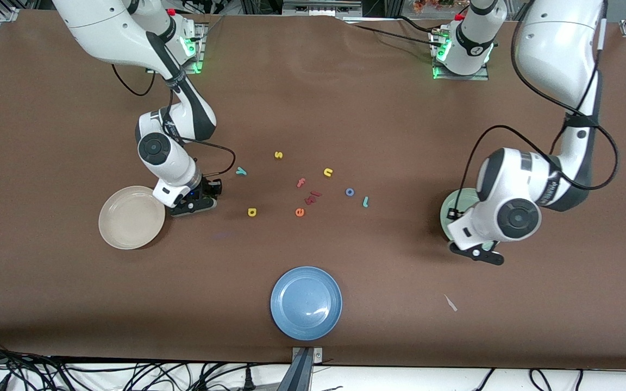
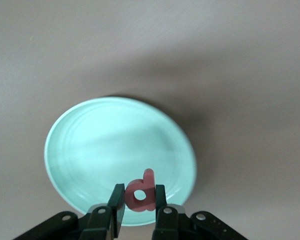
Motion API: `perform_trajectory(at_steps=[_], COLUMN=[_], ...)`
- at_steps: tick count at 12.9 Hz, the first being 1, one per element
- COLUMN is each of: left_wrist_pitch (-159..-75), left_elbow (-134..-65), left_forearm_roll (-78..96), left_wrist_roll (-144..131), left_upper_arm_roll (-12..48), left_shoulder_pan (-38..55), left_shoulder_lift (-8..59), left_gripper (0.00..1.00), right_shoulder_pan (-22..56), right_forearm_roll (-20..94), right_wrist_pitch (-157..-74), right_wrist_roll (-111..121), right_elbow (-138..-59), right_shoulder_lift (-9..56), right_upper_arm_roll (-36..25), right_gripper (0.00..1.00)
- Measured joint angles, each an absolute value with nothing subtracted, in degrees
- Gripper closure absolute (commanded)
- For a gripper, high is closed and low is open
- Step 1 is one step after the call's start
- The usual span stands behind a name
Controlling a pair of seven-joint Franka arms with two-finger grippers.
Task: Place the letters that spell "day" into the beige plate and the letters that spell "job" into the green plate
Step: 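Carry the pink d to the green plate while the right gripper carries b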
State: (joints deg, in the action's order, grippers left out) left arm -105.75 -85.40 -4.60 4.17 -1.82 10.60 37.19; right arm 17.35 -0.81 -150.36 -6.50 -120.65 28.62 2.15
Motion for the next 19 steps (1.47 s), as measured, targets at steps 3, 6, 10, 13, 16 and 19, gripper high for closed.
perform_trajectory(at_steps=[3, 6, 10, 13, 16, 19], left_wrist_pitch=[-106.3, -108.4, -109.1, -109.0, -108.4, -108.9], left_elbow=[-88.4, -88.9, -88.8, -87.9, -87.3, -87.4], left_forearm_roll=[-5.7, -5.9, -5.9, -5.9, -5.9, -5.9], left_wrist_roll=[5.7, 5.7, 5.7, 4.8, -3.5, -22.3], left_upper_arm_roll=[-1.8, -1.2, -0.4, 2.0, 7.0, 12.4], left_shoulder_pan=[7.4, 7.8, 8.6, 10.1, 11.5, 13.8], left_shoulder_lift=[38.7, 41.3, 42.6, 41.5, 38.8, 38.5], left_gripper=[0.99, 0.61, 0.00, 0.00, 0.00, 0.00], right_shoulder_pan=[17.4, 17.4, 17.3, 17.1, 16.6, 14.7], right_forearm_roll=[-0.8, -0.8, -0.8, -0.8, -0.8, -0.8], right_wrist_pitch=[-150.4, -149.3, -138.5, -136.6, -136.1, -136.1], right_wrist_roll=[-6.5, -7.6, -5.4, 4.1, 14.1, 20.2], right_elbow=[-120.7, -119.9, -115.0, -114.9, -115.2, -115.6], right_shoulder_lift=[28.5, 28.0, 25.1, 23.7, 23.5, 23.8], right_upper_arm_roll=[2.2, 2.2, 1.0, -4.3, -9.2, -11.0], right_gripper=[1.00, 1.00, 1.00, 1.00, 1.00, 0.72])
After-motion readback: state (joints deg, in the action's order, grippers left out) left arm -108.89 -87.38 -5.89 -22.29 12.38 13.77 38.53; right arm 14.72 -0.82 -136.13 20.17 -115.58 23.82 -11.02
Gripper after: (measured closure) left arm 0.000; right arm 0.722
